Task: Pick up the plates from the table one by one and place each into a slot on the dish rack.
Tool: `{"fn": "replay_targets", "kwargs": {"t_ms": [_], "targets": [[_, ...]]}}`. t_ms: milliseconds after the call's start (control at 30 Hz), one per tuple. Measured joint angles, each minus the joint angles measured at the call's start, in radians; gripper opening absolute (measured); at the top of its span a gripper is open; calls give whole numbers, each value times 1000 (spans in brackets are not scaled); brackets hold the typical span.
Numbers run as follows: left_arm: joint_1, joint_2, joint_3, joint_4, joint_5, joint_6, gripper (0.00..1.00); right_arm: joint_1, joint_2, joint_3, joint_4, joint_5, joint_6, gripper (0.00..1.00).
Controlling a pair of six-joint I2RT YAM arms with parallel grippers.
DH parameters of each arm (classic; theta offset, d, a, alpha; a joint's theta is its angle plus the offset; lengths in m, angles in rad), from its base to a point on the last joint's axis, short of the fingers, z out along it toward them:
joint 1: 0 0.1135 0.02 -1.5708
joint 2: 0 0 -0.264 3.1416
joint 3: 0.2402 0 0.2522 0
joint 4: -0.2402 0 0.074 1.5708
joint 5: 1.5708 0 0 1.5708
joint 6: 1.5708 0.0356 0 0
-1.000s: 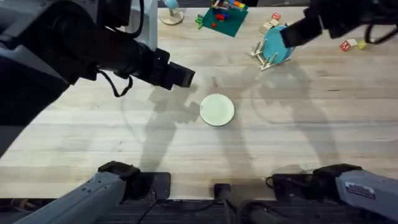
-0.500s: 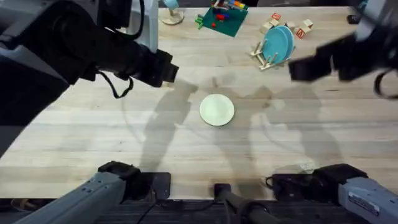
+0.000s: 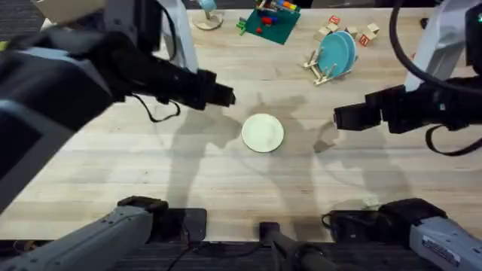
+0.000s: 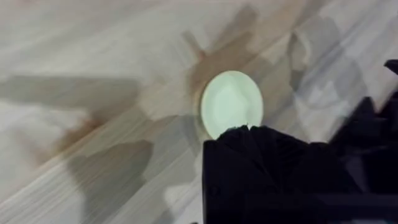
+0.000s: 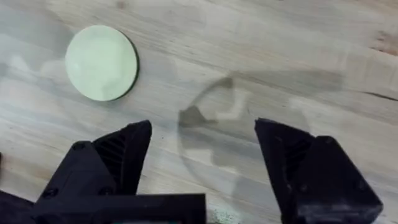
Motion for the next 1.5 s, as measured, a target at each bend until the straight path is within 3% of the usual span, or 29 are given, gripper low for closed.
{"fn": "replay_targets", "kwargs": {"t_ms": [200, 367, 500, 667, 1100, 1500], "targets": [[0, 103, -80, 114, 156, -8, 43, 0, 0, 0, -8, -20, 8, 996], [-4, 197, -89, 148, 213, -10, 44, 0, 0, 0, -11, -27, 12, 996], [-35, 258, -89, 182, 236, -5, 43, 0, 0, 0, -13, -27, 15, 996], [-70, 323, -89, 207, 248, -2, 43, 0, 0, 0, -14, -27, 15, 996], [-69, 457, -90, 241, 248, 30, 43, 0, 0, 0, -15, -27, 15, 996], [-69, 467, -90, 318, 231, 19, 40, 0, 0, 0, -14, -27, 15, 996]]}}
